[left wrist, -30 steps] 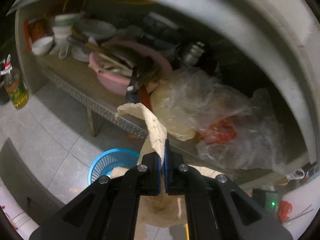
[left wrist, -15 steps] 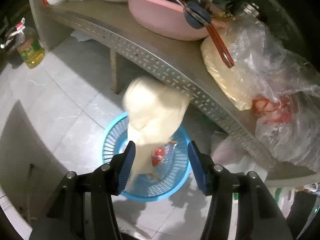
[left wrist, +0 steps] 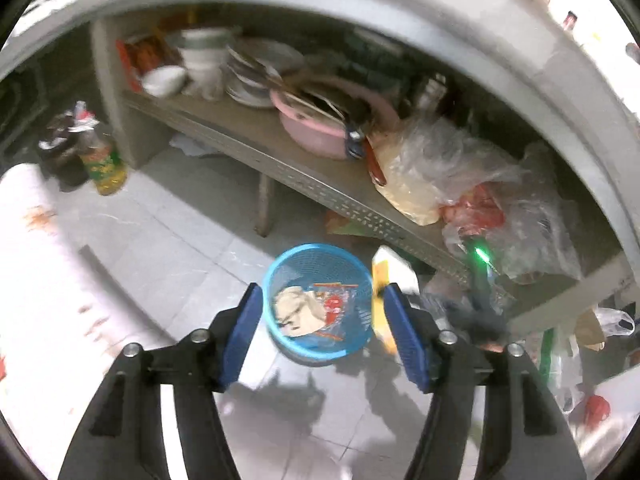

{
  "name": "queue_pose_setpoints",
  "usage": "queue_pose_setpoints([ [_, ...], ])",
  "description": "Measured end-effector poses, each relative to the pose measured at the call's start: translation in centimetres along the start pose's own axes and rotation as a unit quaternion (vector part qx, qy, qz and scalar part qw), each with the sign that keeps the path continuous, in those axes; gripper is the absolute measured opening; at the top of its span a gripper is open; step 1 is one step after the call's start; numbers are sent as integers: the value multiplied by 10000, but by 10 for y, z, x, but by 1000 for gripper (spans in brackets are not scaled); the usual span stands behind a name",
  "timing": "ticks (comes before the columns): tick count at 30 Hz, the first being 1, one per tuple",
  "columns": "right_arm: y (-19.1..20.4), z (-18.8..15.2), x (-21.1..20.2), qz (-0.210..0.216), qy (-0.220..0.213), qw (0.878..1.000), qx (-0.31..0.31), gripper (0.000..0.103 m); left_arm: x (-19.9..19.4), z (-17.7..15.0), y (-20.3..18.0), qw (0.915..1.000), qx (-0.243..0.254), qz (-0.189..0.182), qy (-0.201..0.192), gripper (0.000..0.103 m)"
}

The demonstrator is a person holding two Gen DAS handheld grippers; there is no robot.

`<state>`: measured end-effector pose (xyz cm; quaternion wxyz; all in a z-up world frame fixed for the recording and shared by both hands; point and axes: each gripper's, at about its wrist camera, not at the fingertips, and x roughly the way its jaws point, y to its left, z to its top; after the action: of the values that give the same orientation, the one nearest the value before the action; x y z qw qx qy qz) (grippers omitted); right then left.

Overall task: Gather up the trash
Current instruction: 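Carry both items over the blue wastebasket and open both grippers to drop them, then move both open grippers back toward the table clutter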

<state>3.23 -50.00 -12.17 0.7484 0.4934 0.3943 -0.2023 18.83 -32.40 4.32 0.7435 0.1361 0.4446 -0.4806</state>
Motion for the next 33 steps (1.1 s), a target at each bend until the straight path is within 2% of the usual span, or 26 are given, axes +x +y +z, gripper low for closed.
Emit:
queue_pose_setpoints([
  [3,14,15,20,-447,-180,9985,-257,88,-57,-38,26,9986,-343,260,-319,67],
  [5,18,15,32,-666,-100,9973,-308,88,-88,-63,44,9958,-624,457,-489,69],
  [8,23,6,35,-636,-20,9975,-303,88,-135,-108,71,9883,-970,958,-683,70],
  [12,42,-13,25,-697,-30,9953,-679,88,-170,-148,92,9798,-1297,1331,-741,71],
  [14,52,-21,15,-633,-108,9945,-827,88,-182,-167,100,9763,-1508,1346,-773,73],
  [17,68,-36,-12,-322,-246,9947,-943,88,-194,-195,106,9710,-1744,1407,-834,74],
  [22,120,-66,-56,443,-330,9861,-1570,88,-200,-236,105,9673,-1833,1591,-743,74],
  [26,171,-88,-68,988,-105,9713,-2162,88,-205,-259,107,9656,-1898,1610,-754,74],
  [29,215,-114,-64,1486,306,9530,-2621,88,-209,-275,109,9608,-1956,1797,-800,74],
  [31,248,-138,-54,1817,769,9325,-3027,88,-211,-286,111,9567,-1935,2010,-832,74],
  [33,283,-170,-47,1917,1087,9066,-3600,88,-214,-295,112,9511,-1905,2262,-889,74],
])
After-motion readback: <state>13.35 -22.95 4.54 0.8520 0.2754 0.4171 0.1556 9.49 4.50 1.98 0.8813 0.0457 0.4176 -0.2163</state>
